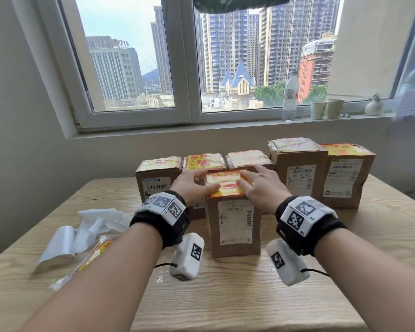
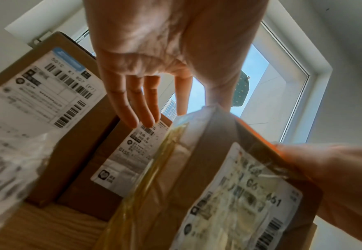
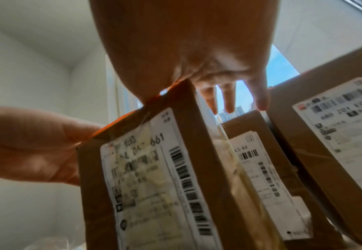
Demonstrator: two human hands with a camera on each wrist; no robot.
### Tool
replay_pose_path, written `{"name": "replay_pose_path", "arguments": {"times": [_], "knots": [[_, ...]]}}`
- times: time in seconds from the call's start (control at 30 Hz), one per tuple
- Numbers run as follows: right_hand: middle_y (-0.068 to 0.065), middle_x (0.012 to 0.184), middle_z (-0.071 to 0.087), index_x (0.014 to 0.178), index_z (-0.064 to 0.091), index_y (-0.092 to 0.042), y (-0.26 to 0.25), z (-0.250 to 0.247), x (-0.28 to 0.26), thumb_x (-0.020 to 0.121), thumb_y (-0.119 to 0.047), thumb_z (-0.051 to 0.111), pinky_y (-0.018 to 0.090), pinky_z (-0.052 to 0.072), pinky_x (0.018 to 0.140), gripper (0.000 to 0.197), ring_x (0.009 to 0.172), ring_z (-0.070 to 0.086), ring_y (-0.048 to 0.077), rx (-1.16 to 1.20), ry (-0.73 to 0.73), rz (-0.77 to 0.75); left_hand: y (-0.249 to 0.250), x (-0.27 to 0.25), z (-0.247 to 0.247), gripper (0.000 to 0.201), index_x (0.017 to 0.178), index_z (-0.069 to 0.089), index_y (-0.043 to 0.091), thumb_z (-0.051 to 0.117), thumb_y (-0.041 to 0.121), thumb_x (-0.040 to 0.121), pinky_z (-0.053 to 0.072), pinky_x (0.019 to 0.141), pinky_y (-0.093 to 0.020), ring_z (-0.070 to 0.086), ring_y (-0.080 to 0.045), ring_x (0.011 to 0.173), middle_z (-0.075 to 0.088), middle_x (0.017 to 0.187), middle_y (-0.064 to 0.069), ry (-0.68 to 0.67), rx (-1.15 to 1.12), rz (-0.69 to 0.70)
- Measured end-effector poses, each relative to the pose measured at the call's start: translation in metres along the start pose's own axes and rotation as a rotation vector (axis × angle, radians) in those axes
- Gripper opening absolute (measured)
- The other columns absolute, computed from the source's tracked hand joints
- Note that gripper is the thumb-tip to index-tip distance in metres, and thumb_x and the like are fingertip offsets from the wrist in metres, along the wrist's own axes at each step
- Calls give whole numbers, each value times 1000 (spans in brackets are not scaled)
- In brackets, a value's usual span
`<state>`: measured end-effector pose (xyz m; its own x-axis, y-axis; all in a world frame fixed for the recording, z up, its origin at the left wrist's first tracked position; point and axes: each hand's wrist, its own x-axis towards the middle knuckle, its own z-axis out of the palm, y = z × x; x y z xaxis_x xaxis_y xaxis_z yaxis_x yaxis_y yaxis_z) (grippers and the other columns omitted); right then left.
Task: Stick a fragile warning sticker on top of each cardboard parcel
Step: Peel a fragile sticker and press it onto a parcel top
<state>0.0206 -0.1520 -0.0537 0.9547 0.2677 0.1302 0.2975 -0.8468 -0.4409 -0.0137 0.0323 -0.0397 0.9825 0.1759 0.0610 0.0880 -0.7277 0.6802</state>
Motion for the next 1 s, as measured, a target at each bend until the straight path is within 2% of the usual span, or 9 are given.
{"name": "replay_pose_path", "arguments": {"times": [0.1, 0.2, 0.4, 0.5, 0.63, 0.73, 0.83, 0.93, 1.0], "knots": [[5, 153, 36, 144, 43, -23, 12, -3, -2, 101, -42, 33, 42, 29, 113, 48, 140, 34, 26, 65, 116, 62, -2, -3, -3, 50, 141, 43, 24, 55, 29, 93, 54, 90, -41, 60, -22, 108, 59, 125, -6, 19, -120, -42], [10, 120, 64, 118, 61, -15, 19, -3, -4, 101, -44, 30, 37, 45, 89, 46, 108, 58, 29, 79, 174, 132, -1, -8, -1, 47, 141, 41, 12, 39, 1, 96, 56, 83, -45, 58, -25, 110, 57, 125, -9, -70, -323, -151], [12, 88, 69, 76, 61, -10, 9, 2, -8, 99, -53, 32, 37, 51, 78, 57, 84, 65, 31, 161, 139, 180, 1, -20, -9, 51, 111, 60, 15, 49, -23, 79, 56, 64, -24, 62, -13, 77, 65, 88, -3, -161, -365, -127], [13, 89, 71, 79, 66, -8, -5, -10, -13, 97, -52, 38, 37, 54, 78, 55, 84, 68, 31, 151, 168, 184, -3, -28, -29, 70, 126, 61, 9, 57, -29, 67, 55, 78, -32, 65, -18, 89, 70, 107, -6, -222, -372, -18], [13, 98, 71, 98, 68, -4, -30, -33, -16, 94, -51, 44, 30, 45, 76, 52, 86, 65, 27, 241, 186, 174, -6, -40, -57, 93, 138, 48, 12, 70, -26, 57, 53, 84, -34, 63, -24, 108, 64, 123, -7, -225, -445, 99], [10, 86, 74, 85, 70, -8, -57, -47, -17, 87, -56, 48, 43, 56, 84, 53, 81, 71, 27, 415, 201, 88, -6, -48, -83, 108, 145, 36, 19, 76, -14, 49, 56, 85, -41, 64, -28, 109, 61, 127, -12, -149, -540, 106], [15, 84, 74, 80, 67, -3, -100, -58, -21, 93, -42, 56, 43, 61, 76, 43, 75, 73, 27, 663, 178, 20, -12, -58, -117, 89, 137, 42, 18, 70, -17, 59, 60, 75, -39, 68, -27, 95, 69, 106, -11, -31, -543, 94], [21, 95, 72, 75, 62, -8, -145, -61, -19, 95, -34, 55, 42, 60, 81, 33, 77, 70, 24, 826, 127, -81, -23, -67, -156, 80, 128, 50, 14, 63, -1, 51, 54, 89, -46, 62, -30, 107, 67, 109, -10, 114, -484, 40], [17, 92, 72, 79, 64, -6, -172, -58, -16, 98, -30, 53, 37, 60, 78, 32, 76, 70, 23, 907, 94, -151, -35, -71, -184, 74, 123, 55, 10, 57, 1, 49, 54, 80, -38, 61, -23, 100, 67, 103, -8, 194, -506, 13]]}}
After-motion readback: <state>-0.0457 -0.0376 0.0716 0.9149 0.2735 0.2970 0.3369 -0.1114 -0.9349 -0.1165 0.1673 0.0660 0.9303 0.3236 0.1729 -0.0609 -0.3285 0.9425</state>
